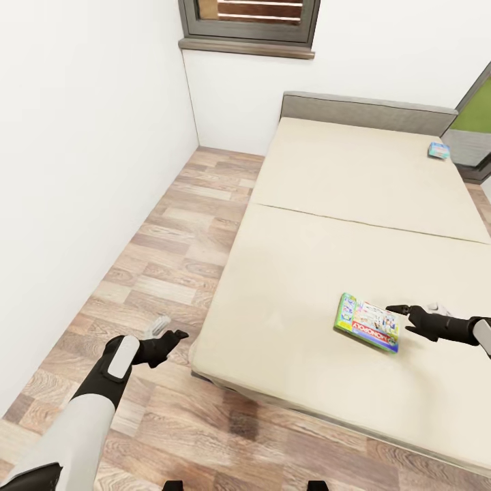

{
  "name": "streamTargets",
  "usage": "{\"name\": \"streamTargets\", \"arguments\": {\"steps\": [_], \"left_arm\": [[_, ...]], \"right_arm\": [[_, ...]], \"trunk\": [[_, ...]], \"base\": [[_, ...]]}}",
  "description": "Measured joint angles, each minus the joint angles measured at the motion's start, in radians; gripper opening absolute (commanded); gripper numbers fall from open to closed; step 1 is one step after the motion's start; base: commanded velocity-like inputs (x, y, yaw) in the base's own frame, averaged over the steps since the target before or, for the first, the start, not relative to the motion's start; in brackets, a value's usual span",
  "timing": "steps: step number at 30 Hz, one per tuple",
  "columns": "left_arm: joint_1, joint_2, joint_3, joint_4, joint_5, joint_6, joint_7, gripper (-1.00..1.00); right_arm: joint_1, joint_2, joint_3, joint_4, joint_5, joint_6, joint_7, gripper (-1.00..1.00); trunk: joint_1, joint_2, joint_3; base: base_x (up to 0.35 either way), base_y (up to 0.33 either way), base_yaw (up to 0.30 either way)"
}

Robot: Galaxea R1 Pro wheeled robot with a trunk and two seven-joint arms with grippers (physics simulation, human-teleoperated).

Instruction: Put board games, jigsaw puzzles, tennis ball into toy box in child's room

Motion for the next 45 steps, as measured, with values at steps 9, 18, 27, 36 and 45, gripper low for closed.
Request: {"name": "streamTargets", "arguments": {"steps": [9, 18, 27, 36, 45], "left_arm": [[0.002, 0.003, 0.000, 0.001, -0.001, 0.000, 0.000, 1.00], [0.002, 0.006, 0.000, 0.001, -0.002, -0.001, 0.000, 1.00], [0.002, 0.007, 0.000, 0.001, -0.003, -0.001, 0.000, 1.00], [0.002, 0.009, 0.000, 0.001, -0.003, -0.001, 0.000, 1.00], [0.003, 0.009, 0.000, 0.001, -0.003, -0.001, 0.000, 1.00]], "right_arm": [[0.000, 0.000, 0.000, 0.000, 0.000, -0.002, -0.002, 1.00], [0.000, 0.001, 0.000, 0.000, 0.000, -0.002, -0.002, 1.00], [0.000, 0.001, 0.000, 0.000, 0.000, -0.002, -0.002, 1.00], [0.000, 0.003, 0.000, 0.000, 0.001, -0.002, -0.002, 1.00], [0.000, 0.003, -0.001, 0.000, 0.002, -0.002, -0.002, 1.00]], "trunk": [[0.000, 0.000, -0.008], [0.000, 0.000, -0.021], [0.000, 0.000, -0.035], [0.000, 0.000, -0.050], [0.000, 0.000, -0.064]], "base": [[0.000, 0.000, 0.000], [0.000, 0.000, 0.000], [0.000, 0.000, 0.000], [0.000, 0.000, 0.000], [0.000, 0.000, 0.000]]}}
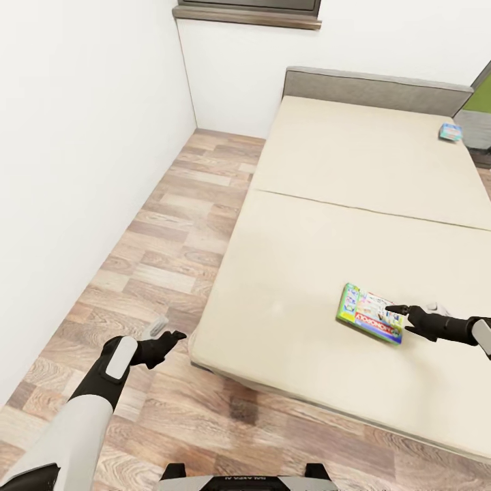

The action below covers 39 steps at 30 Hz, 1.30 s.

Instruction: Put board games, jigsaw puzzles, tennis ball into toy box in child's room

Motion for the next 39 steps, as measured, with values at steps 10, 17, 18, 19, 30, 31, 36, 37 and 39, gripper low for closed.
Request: {"name": "streamTargets", "arguments": {"steps": [10, 17, 18, 19, 30, 31, 36, 37, 39], "left_arm": [[0.001, 0.000, 0.000, 0.000, 0.000, 0.000, 0.001, 1.00], [0.001, 0.000, 0.000, 0.000, -0.001, 0.000, 0.001, 1.00], [0.001, 0.000, 0.000, 0.000, -0.001, 0.000, 0.001, 1.00], [0.001, 0.000, 0.000, 0.000, -0.001, 0.000, 0.001, 1.00], [0.001, 0.000, 0.000, 0.000, -0.001, 0.000, 0.001, 1.00], [0.001, 0.000, 0.000, 0.000, -0.001, 0.000, 0.001, 1.00], [0.001, 0.000, 0.000, 0.000, -0.001, -0.001, 0.001, 1.00], [0.001, 0.000, 0.000, 0.000, -0.001, -0.001, 0.001, 1.00], [0.001, 0.000, 0.000, 0.000, -0.001, 0.000, 0.001, 1.00]], "right_arm": [[0.000, -0.001, -0.001, 0.000, -0.001, 0.000, 0.000, 1.00], [0.000, -0.001, -0.002, 0.000, -0.001, 0.000, 0.000, 1.00], [0.000, -0.001, -0.002, 0.000, -0.001, 0.000, 0.000, 1.00], [0.000, -0.001, -0.002, 0.000, -0.001, 0.000, 0.000, 1.00], [0.000, -0.001, -0.002, 0.000, -0.002, 0.000, 0.000, 1.00], [0.000, -0.001, -0.002, 0.000, -0.002, 0.000, 0.000, 1.00], [0.000, -0.001, -0.002, 0.000, -0.001, 0.000, 0.000, 1.00], [0.000, -0.001, -0.002, 0.000, -0.001, 0.000, 0.000, 1.00], [0.000, 0.000, -0.002, 0.000, 0.000, 0.000, 0.000, 1.00]], "trunk": [[0.000, 0.000, -0.008], [0.000, 0.000, -0.010], [0.000, 0.000, -0.010], [0.000, 0.000, -0.010], [0.000, 0.000, -0.011], [0.000, 0.000, -0.011], [0.000, 0.000, -0.011], [0.000, 0.000, -0.011], [0.000, 0.000, -0.011]], "base": [[0.000, 0.000, 0.000], [0.000, 0.000, 0.000], [0.000, 0.000, 0.000], [0.000, 0.000, 0.000], [0.000, 0.000, 0.000], [0.000, 0.000, 0.000], [0.000, 0.000, 0.053], [0.000, 0.000, 0.134], [0.000, 0.000, 0.165]]}}
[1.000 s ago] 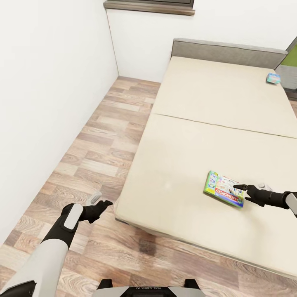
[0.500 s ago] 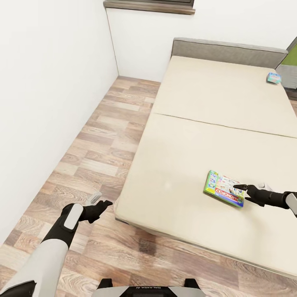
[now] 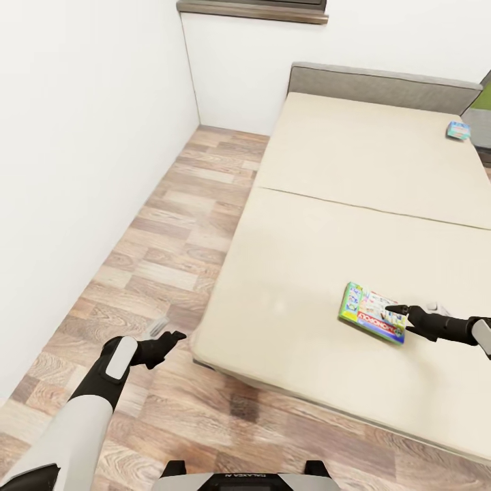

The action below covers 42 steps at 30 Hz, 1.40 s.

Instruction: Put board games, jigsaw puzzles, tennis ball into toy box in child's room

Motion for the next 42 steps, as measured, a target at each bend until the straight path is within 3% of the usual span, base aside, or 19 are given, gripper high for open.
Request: {"name": "streamTargets", "arguments": {"steps": [21, 42], "left_arm": [[0.000, 0.000, 0.001, 0.001, -0.001, 0.000, 0.000, 1.00], [0.000, 0.000, 0.000, 0.001, -0.002, 0.000, 0.001, 1.00]], "right_arm": [[0.000, 0.000, 0.000, 0.000, 0.002, -0.001, 0.000, 1.00], [0.004, -0.001, -0.001, -0.001, -0.001, 0.000, 0.000, 1.00]], "trunk": [[0.000, 0.000, 0.000], [0.000, 0.000, 0.000]], "base": [[0.000, 0.000, 0.241], [0.000, 0.000, 0.040]]}}
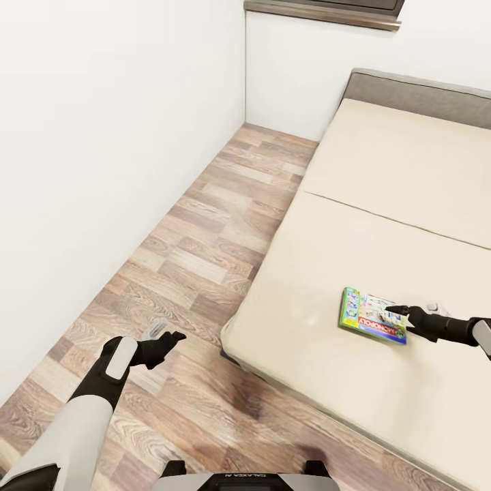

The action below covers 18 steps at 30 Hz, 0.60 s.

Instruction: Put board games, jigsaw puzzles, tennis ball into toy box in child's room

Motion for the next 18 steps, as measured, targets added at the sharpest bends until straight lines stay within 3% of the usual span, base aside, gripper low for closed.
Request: {"name": "streamTargets", "arguments": {"steps": [7, 18], "left_arm": [[0.000, 0.000, 0.000, 0.000, 0.000, 0.000, 0.000, 1.00], [0.000, 0.000, 0.000, 0.000, 0.001, 0.000, 0.000, 1.00]], "right_arm": [[0.001, 0.000, 0.000, 0.000, 0.002, 0.000, 0.000, 1.00], [0.002, 0.001, 0.000, -0.001, 0.003, -0.001, 0.000, 1.00]], "trunk": [[0.000, 0.000, 0.000], [0.000, 0.000, 0.000]], "base": [[0.000, 0.000, 0.131], [0.000, 0.000, 0.241]]}}
